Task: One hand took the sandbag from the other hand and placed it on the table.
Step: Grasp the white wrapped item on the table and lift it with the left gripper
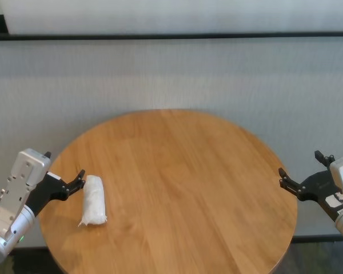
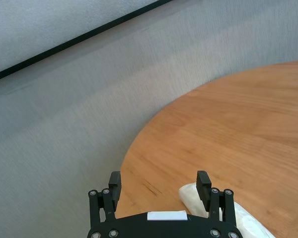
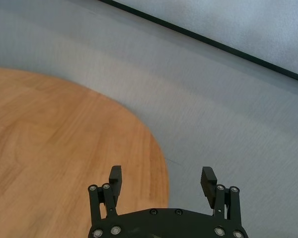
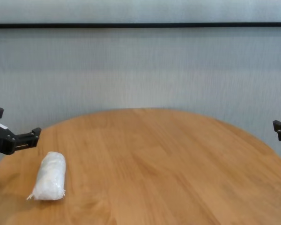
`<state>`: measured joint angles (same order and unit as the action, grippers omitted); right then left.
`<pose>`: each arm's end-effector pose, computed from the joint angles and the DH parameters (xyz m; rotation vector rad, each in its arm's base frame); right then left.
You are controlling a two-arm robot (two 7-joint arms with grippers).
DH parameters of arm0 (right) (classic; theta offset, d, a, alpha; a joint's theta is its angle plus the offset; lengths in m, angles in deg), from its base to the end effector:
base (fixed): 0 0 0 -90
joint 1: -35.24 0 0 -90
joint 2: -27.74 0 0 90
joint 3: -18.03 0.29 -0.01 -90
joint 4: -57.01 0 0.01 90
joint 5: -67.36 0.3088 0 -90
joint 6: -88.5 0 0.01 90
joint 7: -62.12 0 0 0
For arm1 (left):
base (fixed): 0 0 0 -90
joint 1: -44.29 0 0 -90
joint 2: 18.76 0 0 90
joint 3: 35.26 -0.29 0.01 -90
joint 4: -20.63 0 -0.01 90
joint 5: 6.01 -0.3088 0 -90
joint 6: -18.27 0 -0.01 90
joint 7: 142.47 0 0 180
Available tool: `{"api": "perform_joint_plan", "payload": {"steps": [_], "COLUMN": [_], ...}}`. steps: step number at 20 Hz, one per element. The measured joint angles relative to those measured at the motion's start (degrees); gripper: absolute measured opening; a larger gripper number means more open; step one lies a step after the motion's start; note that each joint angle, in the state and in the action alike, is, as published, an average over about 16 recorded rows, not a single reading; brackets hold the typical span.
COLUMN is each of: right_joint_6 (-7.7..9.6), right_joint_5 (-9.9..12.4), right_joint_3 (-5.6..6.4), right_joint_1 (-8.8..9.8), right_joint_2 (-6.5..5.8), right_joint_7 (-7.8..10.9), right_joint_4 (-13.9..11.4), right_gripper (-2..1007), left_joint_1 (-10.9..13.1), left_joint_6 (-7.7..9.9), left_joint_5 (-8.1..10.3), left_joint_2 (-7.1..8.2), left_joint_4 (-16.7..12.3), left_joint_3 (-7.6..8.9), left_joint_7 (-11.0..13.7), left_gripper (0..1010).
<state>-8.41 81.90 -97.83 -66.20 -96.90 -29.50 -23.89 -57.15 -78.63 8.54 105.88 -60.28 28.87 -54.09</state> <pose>0.3581 -0.0827 -0.3022 -0.3043 -0.2853 -1.2480 0.3581 0.0826 -0.3022 0.3043 -0.2851 1.2478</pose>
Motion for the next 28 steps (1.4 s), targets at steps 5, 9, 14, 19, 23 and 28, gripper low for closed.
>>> {"api": "perform_joint_plan", "payload": {"steps": [5,9,14,19,23,28], "right_joint_6": [0.00,0.00,0.00,0.00,0.00,0.00], "right_joint_5": [0.0,0.0,0.0,0.0,0.0,0.0], "right_joint_3": [0.00,0.00,0.00,0.00,0.00,0.00], "right_joint_1": [0.00,0.00,0.00,0.00,0.00,0.00], "right_joint_2": [0.00,0.00,0.00,0.00,0.00,0.00], "right_joint_7": [0.00,0.00,0.00,0.00,0.00,0.00], "right_joint_4": [0.0,0.0,0.0,0.0,0.0,0.0], "right_gripper": [1005,1005,1005,1005,1005,1005], "left_joint_1": [0.0,0.0,0.0,0.0,0.0,0.0], "left_joint_6": [0.00,0.00,0.00,0.00,0.00,0.00], "left_joint_5": [0.00,0.00,0.00,0.00,0.00,0.00], "left_joint_2": [0.00,0.00,0.00,0.00,0.00,0.00], "left_joint_4": [0.0,0.0,0.0,0.0,0.0,0.0], "left_joint_3": [0.00,0.00,0.00,0.00,0.00,0.00], "left_joint_7": [0.0,0.0,0.0,0.0,0.0,0.0], "left_gripper": [1000,1000,1000,1000,1000,1000]}}
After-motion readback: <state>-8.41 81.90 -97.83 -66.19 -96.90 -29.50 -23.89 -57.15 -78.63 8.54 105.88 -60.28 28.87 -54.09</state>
